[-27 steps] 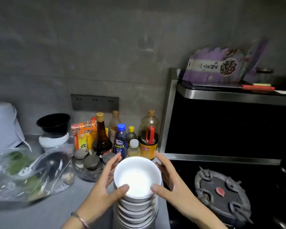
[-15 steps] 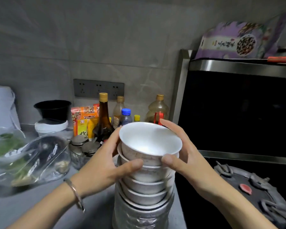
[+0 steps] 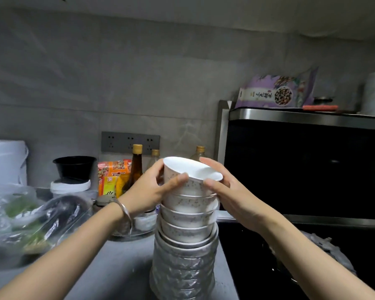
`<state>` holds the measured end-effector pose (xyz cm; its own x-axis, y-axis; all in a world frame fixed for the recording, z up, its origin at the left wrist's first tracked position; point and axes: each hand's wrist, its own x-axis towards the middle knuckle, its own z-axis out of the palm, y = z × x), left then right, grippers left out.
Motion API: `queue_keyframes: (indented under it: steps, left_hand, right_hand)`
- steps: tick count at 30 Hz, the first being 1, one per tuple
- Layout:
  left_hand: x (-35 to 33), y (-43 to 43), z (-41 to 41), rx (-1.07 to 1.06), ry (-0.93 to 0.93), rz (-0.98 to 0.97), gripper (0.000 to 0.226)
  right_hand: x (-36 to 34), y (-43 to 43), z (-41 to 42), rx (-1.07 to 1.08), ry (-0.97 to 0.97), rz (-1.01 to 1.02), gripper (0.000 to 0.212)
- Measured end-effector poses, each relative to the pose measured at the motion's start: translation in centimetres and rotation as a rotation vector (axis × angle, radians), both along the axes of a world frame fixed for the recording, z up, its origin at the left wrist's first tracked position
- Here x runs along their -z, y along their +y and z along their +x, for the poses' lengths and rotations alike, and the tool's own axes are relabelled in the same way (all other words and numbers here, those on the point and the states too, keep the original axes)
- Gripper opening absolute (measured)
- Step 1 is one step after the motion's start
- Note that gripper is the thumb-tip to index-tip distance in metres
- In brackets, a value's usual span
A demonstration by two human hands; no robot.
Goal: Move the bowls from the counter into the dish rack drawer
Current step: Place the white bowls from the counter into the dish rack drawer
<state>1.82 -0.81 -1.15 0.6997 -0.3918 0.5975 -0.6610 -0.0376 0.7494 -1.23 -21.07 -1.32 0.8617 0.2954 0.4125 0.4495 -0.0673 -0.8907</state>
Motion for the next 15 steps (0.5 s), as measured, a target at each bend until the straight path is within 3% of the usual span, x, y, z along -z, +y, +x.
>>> queue_keyframes:
  steps: [7,9,12,15]
  left_hand:
    - [-3.8,-1.4,-5.8,0.053,-0.141,-0.201,0.085]
    - [-3.6,-2.3,-8.6,0.072,-0.139,-0.266,0.097]
    - [-2.2,-4.1,-12.4,0.22,-0.003,-0.305,0.104]
    - [0.6,-6.7,-15.9,0.357,0.169,-0.325,0.094]
  right_hand:
    - [-4.7,0.6,-6.5,0.141,-0.198,-0.071,0.072]
    - [-4.6,0.7,-9.5,0.21,-0.259,-0.134,0.064]
    - [-3.2,-0.4,-14.3,0.401,-0.336,-0.235,0.061]
    - [-1.1,-2.6,-19.1,0.493,-0.372,-0.364,0.061]
